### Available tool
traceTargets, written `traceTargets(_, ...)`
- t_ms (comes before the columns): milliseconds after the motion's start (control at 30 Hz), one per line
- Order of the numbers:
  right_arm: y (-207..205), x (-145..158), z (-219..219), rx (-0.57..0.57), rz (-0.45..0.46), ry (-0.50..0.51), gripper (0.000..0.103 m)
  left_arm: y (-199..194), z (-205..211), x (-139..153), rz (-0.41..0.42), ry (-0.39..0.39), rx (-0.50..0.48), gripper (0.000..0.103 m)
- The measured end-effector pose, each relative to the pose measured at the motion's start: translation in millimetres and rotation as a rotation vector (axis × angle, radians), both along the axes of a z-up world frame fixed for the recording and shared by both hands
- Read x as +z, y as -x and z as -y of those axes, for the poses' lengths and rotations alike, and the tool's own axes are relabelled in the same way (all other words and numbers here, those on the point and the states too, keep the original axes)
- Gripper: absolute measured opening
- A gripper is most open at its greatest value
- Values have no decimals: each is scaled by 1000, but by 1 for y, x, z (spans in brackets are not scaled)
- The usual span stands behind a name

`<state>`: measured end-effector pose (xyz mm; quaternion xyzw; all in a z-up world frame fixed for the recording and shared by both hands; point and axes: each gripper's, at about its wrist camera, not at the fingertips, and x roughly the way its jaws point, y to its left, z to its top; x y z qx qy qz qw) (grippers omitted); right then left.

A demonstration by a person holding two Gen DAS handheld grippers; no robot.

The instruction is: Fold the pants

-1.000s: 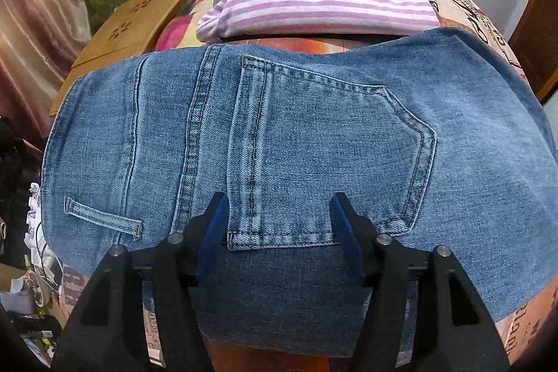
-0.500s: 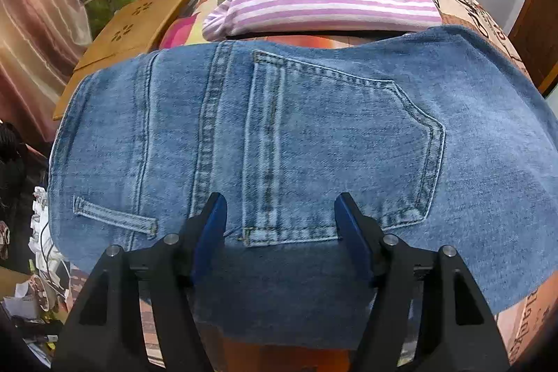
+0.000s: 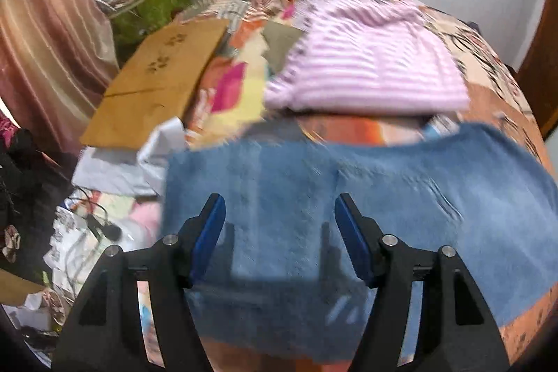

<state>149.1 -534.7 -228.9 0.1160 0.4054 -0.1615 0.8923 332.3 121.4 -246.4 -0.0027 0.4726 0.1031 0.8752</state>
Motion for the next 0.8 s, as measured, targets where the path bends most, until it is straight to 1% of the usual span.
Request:
traceTargets(67, -19, 16, -22, 72, 24, 18, 28, -11, -15, 0, 7, -1, 12, 65)
traceTargets(100, -36, 26, -42, 136, 46, 23, 31, -19, -23, -2, 6, -2, 20, 65)
traceTargets(133, -47, 32, -57, 182, 61, 21, 33, -22, -29, -5, 3, -1, 25, 65)
traceTargets(167, -57, 36, -71, 231, 76, 16, 38, -28, -36, -9, -3, 5, 29, 65)
traceTargets(200, -77, 42, -96, 304, 89, 9, 39, -33, -44, -16, -15, 21, 28, 65)
traceTargets(233, -89, 43, -113, 353, 93, 3, 40, -36, -47, -21, -30, 29, 25, 65)
traceTargets(300, -121, 44, -157, 480, 88, -24, 40, -41, -56, -34, -56, 28, 14, 65)
traceTargets(367, -148, 40, -198, 589, 73, -60, 40, -40, -59, -41, -58, 43, -8, 65)
traceTargets(400, -157, 38, -212, 624, 66, -71, 40, -40, -61, -44, -56, 51, -22, 65)
traceTargets(433, -173, 34, -238, 685, 53, -83, 40, -39, -61, -46, -55, 51, -32, 65)
traceTargets(567, -208, 19, -307, 848, -1, -104, 40, -38, -62, -53, -47, 38, -69, 66)
traceTargets(600, -220, 11, -329, 890, -27, -97, 40, -37, -63, -54, -44, 43, -74, 66)
traceTargets(667, -233, 1, -351, 929, -74, -94, 40, -36, -65, -56, -40, 57, -80, 66)
traceTargets(733, -249, -16, -372, 965, -132, -107, 40, -34, -68, -58, -31, 81, -79, 66)
traceTargets(800, -259, -26, -381, 978, -188, -134, 40, -31, -72, -62, -31, 90, -70, 70)
